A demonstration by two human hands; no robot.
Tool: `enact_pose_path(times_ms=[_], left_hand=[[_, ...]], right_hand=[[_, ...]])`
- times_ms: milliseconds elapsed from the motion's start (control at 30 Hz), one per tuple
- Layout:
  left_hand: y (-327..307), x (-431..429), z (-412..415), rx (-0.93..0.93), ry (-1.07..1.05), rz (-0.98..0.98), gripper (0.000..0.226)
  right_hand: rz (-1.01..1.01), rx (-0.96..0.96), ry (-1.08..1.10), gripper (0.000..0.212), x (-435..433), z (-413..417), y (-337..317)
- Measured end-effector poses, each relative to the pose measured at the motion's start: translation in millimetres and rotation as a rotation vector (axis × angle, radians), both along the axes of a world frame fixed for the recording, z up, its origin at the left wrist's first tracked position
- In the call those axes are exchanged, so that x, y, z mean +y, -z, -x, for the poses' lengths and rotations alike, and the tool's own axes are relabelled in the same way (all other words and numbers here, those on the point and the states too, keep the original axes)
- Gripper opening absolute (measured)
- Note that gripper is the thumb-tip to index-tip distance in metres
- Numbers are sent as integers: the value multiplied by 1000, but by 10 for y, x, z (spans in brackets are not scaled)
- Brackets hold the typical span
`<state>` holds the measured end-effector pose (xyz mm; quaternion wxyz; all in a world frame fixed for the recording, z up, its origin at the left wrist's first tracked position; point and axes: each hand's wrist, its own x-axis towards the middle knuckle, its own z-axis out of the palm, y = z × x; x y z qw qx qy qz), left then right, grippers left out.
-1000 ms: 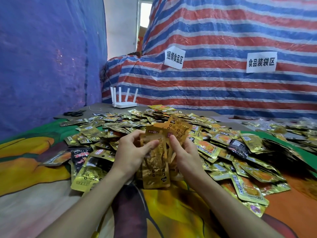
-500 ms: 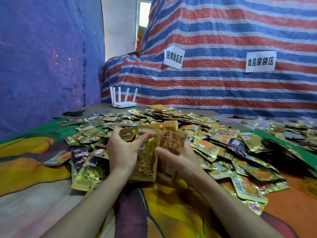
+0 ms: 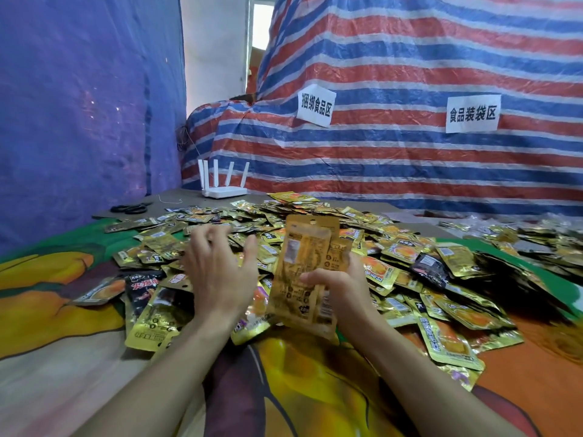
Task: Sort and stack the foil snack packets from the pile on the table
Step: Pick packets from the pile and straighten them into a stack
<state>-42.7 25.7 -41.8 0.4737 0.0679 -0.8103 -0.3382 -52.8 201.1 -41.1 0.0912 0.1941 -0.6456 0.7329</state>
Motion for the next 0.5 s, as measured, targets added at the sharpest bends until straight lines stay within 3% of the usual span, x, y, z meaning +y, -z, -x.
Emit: enact_pose_path(times_ms=[67,167,300,400,500], left_hand=[[-19,94,-85,-82,340,22,49],[-7,246,-190,-325,905,-269,44],[27,282,-161,-251,986,-250,33],[3,264,-143,-142,979,-238,38],[-14,228,-123,-163,1028,-292,30]], right_hand=[[-21,9,-8,53,-59,-18,29],[2,98,11,45,-152,-73,78],[50,143,35,49,-163,-109,70],[104,105,9,57,-145,-105,28],[150,5,-93,62,-166,-77,29]])
